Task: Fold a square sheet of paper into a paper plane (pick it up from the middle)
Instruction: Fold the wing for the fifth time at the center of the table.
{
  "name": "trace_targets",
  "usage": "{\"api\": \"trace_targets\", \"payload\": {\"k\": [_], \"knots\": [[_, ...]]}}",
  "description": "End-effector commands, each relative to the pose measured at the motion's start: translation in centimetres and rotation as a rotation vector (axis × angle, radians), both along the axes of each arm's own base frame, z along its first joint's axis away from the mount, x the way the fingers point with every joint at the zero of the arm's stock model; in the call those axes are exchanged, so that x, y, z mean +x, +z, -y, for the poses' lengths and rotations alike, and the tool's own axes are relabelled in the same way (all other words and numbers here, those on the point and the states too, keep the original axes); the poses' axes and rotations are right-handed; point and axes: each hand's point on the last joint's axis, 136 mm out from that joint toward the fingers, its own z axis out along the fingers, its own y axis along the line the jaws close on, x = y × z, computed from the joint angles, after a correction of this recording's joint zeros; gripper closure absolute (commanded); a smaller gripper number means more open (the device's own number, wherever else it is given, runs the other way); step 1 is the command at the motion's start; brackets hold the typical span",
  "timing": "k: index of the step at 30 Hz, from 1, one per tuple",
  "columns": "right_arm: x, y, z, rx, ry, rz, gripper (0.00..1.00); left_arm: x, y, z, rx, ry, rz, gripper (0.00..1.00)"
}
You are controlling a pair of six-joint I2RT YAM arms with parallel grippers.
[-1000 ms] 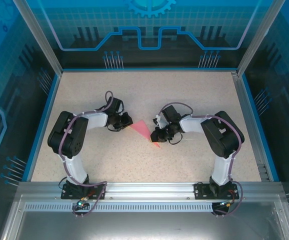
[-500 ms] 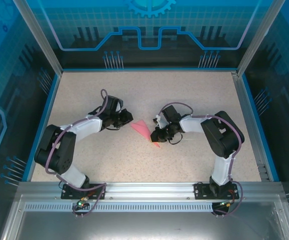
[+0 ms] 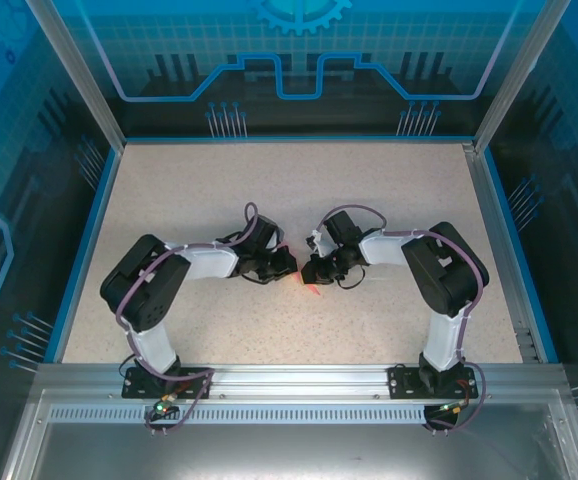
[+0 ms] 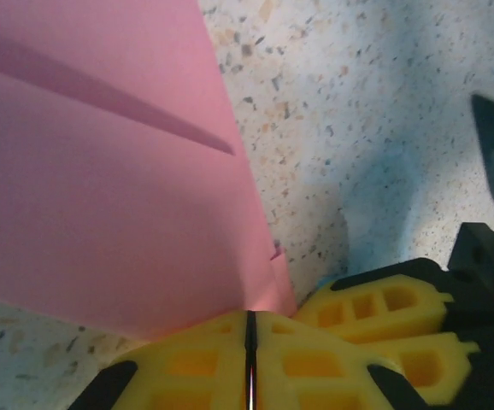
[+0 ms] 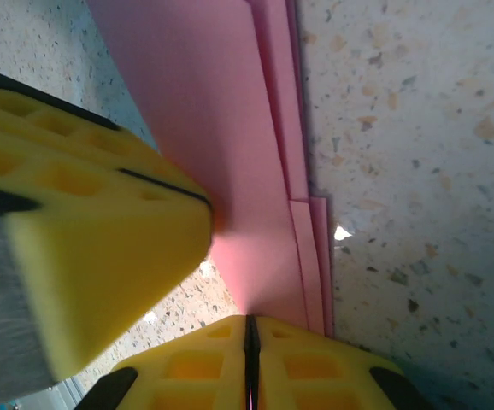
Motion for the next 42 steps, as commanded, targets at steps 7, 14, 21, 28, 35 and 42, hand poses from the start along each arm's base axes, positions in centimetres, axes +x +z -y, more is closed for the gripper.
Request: {"api": "trace_targets", "payload": {"k": [7, 14, 21, 28, 35, 42], "knots": [[-4.0, -5.5, 5.1, -0.259, -0.045, -0.158, 0.90, 0.4, -2.0, -0.9, 0.094, 0.033, -0.022, 0.91], [-3.9, -6.1, 6.3, -0.308, -0.055, -0.161, 0.90, 1.9, -3.7, -5.7, 0.196, 0.119, -0.055, 0.91], [-4.8, -6.6, 7.1, -0.325, -0.056, -0.184, 0.90, 4.2, -4.6, -10.2, 0.215, 0.231, -0.099, 0.91], [-4.8, -6.5, 7.1, -0.324, -0.060, -0.180, 0.90, 6.3, -4.2, -14.2, 0.289, 0.290, -0.090, 0.92], [-4.5, -5.9, 6.8, -0.307, -0.061, -0.167, 0.90, 7.9, 1.0, -13.6, 0.239, 0.217, 0.029, 0.91], [-4.1, -5.0, 6.2, -0.276, -0.052, -0.153, 0.89, 6.6, 6.7, -9.1, 0.047, 0.143, 0.152, 0.90]]}}
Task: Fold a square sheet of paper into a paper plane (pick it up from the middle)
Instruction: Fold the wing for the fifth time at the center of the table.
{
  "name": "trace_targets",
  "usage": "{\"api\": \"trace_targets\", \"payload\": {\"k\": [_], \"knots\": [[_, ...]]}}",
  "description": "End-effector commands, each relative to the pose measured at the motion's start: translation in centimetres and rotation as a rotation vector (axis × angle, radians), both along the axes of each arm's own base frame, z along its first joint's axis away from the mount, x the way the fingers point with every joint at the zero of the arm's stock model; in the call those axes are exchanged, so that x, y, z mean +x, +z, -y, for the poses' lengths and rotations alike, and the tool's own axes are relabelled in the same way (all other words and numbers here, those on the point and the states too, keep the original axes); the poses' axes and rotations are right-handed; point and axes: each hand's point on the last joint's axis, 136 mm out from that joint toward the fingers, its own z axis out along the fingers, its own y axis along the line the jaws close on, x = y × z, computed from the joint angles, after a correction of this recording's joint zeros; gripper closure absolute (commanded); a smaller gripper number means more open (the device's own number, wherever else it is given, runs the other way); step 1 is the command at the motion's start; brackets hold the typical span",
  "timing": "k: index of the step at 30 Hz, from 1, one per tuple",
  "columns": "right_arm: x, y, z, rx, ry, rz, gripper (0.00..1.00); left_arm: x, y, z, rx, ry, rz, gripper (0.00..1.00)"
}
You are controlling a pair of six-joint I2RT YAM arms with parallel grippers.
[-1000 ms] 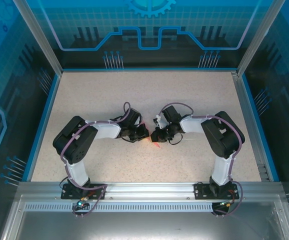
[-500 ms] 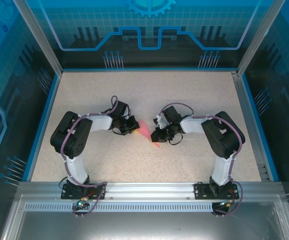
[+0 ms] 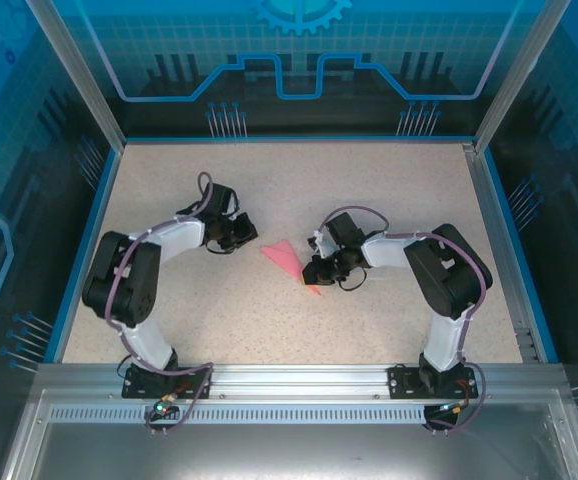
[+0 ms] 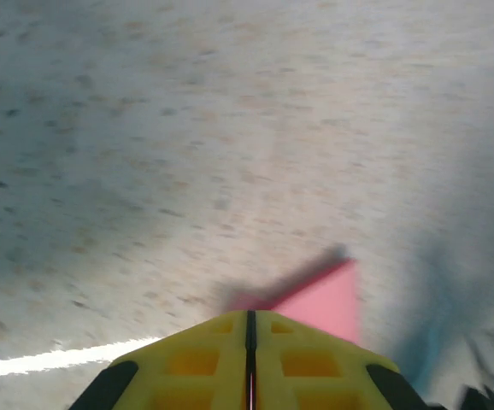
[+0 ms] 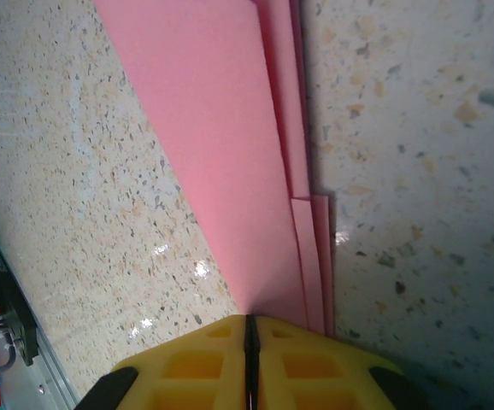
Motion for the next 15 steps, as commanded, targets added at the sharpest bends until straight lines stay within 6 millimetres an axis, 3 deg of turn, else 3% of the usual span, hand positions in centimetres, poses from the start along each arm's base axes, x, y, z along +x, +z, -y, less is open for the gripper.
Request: {"api": "trace_targets", "payload": {"k": [1, 4, 8, 15], "knots": [[-3.9, -4.9, 5.7, -0.267, -0.046, -0.172, 0.89, -1.7, 2.4, 3.0, -0.070, -0.084, 0.060, 0.90], [-3.9, -4.9, 5.5, -0.262, -0.046, -0.174, 0.89, -2.9, 1.8, 5.3, -0.113, -0.130, 0.041, 0.90], [-4.0, -4.8, 5.4, -0.259, -0.042, -0.176, 0.89, -3.9, -0.6, 7.7, -0.120, -0.174, -0.017, 0.90], [-2.5, -3.3, 4.3, -0.216, -0.031, -0.124, 0.89, -3.9, -4.0, 8.2, -0.093, -0.168, -0.086, 0.92]]}}
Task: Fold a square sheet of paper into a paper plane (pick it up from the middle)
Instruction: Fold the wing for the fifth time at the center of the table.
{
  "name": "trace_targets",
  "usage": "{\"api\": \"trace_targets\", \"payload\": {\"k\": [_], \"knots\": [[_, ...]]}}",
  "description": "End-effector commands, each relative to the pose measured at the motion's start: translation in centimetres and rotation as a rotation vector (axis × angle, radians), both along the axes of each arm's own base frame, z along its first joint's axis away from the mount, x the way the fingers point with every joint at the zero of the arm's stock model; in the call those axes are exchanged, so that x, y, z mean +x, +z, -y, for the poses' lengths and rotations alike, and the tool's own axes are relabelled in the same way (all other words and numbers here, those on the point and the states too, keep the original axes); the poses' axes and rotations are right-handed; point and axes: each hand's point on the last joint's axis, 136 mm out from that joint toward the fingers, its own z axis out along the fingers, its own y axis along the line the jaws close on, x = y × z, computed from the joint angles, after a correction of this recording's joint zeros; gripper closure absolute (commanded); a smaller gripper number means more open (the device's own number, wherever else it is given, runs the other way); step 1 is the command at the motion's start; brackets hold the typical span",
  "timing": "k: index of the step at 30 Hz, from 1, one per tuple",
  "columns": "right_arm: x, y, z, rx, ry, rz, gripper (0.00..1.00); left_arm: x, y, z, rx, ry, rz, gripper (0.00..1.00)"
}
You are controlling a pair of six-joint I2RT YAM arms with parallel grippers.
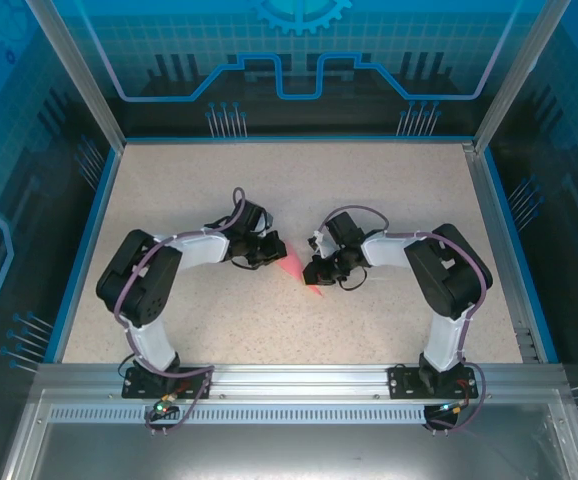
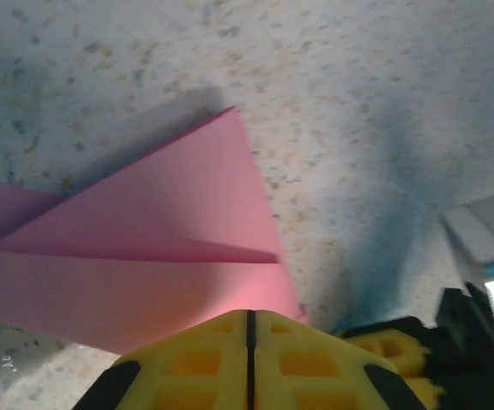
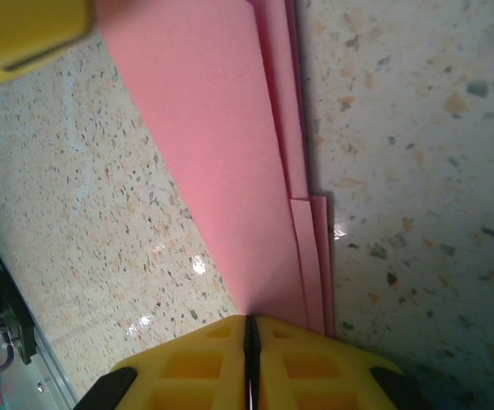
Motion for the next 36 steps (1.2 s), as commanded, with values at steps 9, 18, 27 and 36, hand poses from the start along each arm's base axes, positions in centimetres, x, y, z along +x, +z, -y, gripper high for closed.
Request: {"api": "trace_targets", "payload": {"k": [9, 18, 27, 36], "knots": [[-0.5, 0.3, 1.1, -0.130, 0.044, 0.010, 0.88, -0.2, -3.0, -0.5, 0.056, 0.023, -0.067, 0.93], [1.8, 1.1, -3.0, -0.109, 0.111, 0.077, 0.88, -1.0, -4.7, -1.2, 0.097, 0.032, -0.114, 0.93], [1.8, -0.7, -3.0, -0.140, 0.132, 0.037, 0.89, -1.2, -5.0, -1.6, 0.122, 0.042, -0.133, 0.93], [-1.3, -1.1, 0.2, -0.120, 0.140, -0.001, 0.89, -1.8, -6.2, -3.3, 0.217, 0.070, -0.180, 0.94]]}}
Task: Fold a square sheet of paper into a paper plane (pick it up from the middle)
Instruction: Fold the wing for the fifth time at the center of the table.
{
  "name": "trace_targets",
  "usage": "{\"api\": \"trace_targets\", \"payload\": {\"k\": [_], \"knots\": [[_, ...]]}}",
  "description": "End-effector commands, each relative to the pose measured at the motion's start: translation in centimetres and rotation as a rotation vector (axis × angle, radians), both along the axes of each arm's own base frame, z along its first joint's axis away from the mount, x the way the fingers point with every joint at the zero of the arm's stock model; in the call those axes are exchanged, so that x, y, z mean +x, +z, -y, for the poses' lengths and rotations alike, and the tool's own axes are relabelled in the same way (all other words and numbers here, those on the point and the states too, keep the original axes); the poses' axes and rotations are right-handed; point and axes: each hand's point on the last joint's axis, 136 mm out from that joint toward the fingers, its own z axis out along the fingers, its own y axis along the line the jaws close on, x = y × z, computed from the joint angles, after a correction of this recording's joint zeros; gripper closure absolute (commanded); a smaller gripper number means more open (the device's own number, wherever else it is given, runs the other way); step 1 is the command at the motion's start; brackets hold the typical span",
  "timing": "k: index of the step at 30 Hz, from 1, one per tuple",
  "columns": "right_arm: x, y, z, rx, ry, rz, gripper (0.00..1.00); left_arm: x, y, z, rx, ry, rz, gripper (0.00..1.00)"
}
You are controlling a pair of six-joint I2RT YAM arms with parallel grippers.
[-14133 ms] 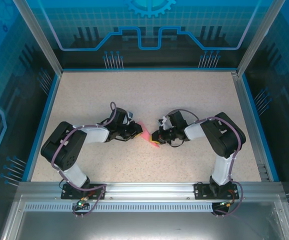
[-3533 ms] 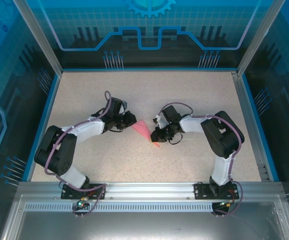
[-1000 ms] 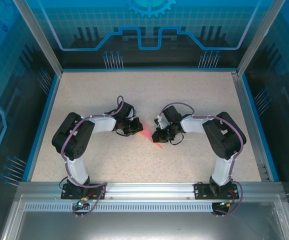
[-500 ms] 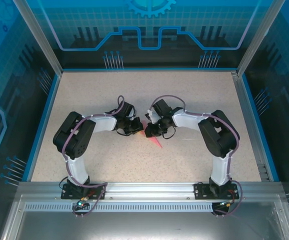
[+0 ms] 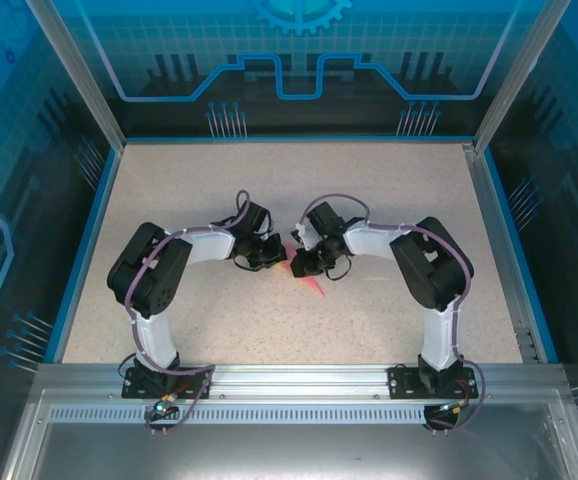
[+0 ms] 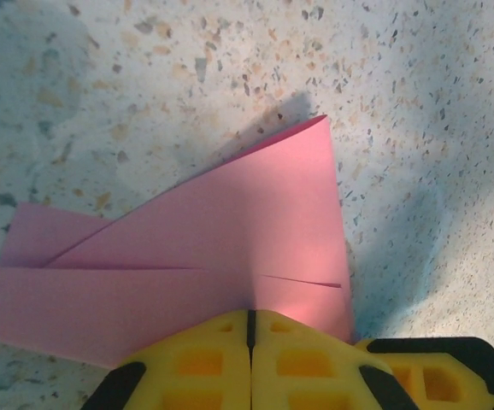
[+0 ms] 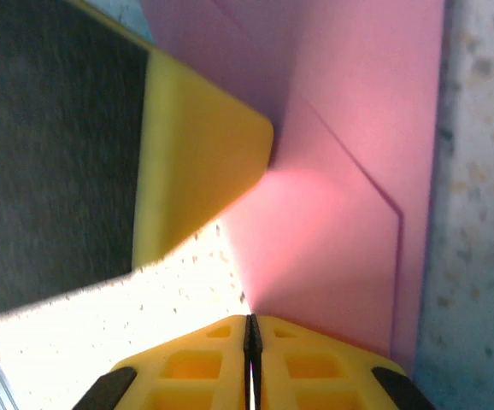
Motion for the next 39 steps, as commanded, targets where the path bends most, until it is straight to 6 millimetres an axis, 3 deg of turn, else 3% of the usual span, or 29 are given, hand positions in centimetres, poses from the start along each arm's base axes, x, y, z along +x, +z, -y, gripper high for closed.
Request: {"api": "trace_targets", "payload": {"k": [1, 11, 16, 20, 24, 30, 34, 39], "knots": [[-3.8, -1.4, 3.1, -0.062, 0.020, -0.102, 0.89, -2.0, -4.3, -3.2, 0.183, 0.051, -0.117, 0.94], [-8.5, -2.2, 7.1, -0.108, -0.015, -0.178, 0.89, -2.0, -4.9, -3.7, 0.213, 0.058, -0.142, 0.94], [-9.4, -2.0, 8.6, -0.078, -0.087, -0.194, 0.89, -1.6, -4.4, -3.4, 0.201, 0.051, -0.132, 0.94], [-8.1, -0.3, 8.5, -0.041, -0.115, -0.127, 0.88, -1.0, -3.2, -2.7, 0.176, 0.034, -0.106, 0.93], [-5.0, 2.9, 8.2, -0.023, -0.159, 0.022, 0.82, 0.1, -0.5, -1.7, 0.145, 0.018, -0.056, 0.90], [-0.2, 7.2, 10.0, -0.083, -0.299, 0.264, 0.42, 0.8, 4.9, -0.3, 0.123, 0.029, 0.007, 0.70], [1.1, 7.5, 11.8, -0.134, -0.374, 0.314, 0.27, 0.0, 6.2, -1.0, 0.207, 0.082, -0.007, 0.56], [1.2, 6.0, 13.9, -0.163, -0.438, 0.300, 0.17, -1.3, 6.7, -0.8, 0.321, 0.113, -0.020, 0.42]]}}
